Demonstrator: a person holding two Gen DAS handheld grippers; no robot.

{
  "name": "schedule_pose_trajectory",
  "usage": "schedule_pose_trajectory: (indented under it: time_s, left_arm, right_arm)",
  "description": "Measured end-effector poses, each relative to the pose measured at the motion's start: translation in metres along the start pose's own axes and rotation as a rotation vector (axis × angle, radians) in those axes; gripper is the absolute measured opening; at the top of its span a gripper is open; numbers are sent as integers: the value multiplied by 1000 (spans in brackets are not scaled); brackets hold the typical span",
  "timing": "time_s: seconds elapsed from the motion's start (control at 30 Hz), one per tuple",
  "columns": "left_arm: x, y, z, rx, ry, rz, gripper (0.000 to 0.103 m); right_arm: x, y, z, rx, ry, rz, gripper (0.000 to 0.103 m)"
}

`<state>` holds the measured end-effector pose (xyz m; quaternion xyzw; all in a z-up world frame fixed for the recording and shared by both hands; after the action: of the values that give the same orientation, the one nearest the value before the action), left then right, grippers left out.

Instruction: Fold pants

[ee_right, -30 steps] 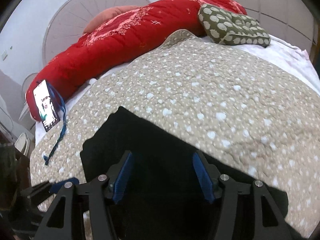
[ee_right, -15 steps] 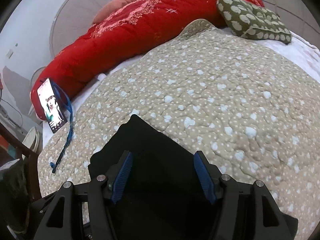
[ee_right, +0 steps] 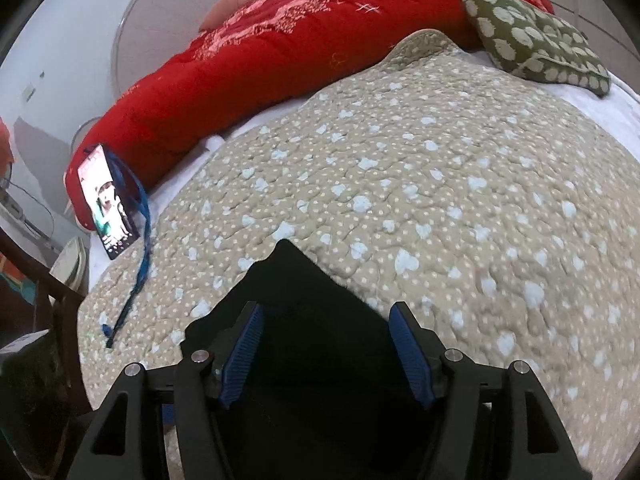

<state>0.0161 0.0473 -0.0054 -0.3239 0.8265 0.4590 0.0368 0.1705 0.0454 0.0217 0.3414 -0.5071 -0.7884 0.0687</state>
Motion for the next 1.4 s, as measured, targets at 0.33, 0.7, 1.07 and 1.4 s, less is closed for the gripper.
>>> schedule_pose_trajectory:
  time_s: [0.33, 0.7, 1.07, 1.4]
  left_arm:
    - [-3, -3, 0, 79, 9, -56, 99]
    - [10, 51, -71, 248, -266, -104, 24]
    - [133, -3, -187, 287, -722, 120, 24]
    - [139, 49, -187, 304, -906, 80, 65]
  right_arm:
    - [-7, -34, -8, -92, -53, -38, 49]
    - [17, 93, -7, -171, -113, -397, 17]
    - [190, 225, -118, 74, -466, -617, 17]
    - [270, 271, -163, 114, -777, -655, 66]
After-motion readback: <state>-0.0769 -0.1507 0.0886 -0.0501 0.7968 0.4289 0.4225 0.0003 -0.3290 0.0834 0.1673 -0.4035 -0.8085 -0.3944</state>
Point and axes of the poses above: each gripper's, at about its wrist camera, not at the fingertips, and y roughly against the way its jaws point, z to its left, x to its underside, the point moved 4 cm from there along -y, roughly the way its jaws point, and after that the axes turned 1 degree about y, right-handed, at the moved point
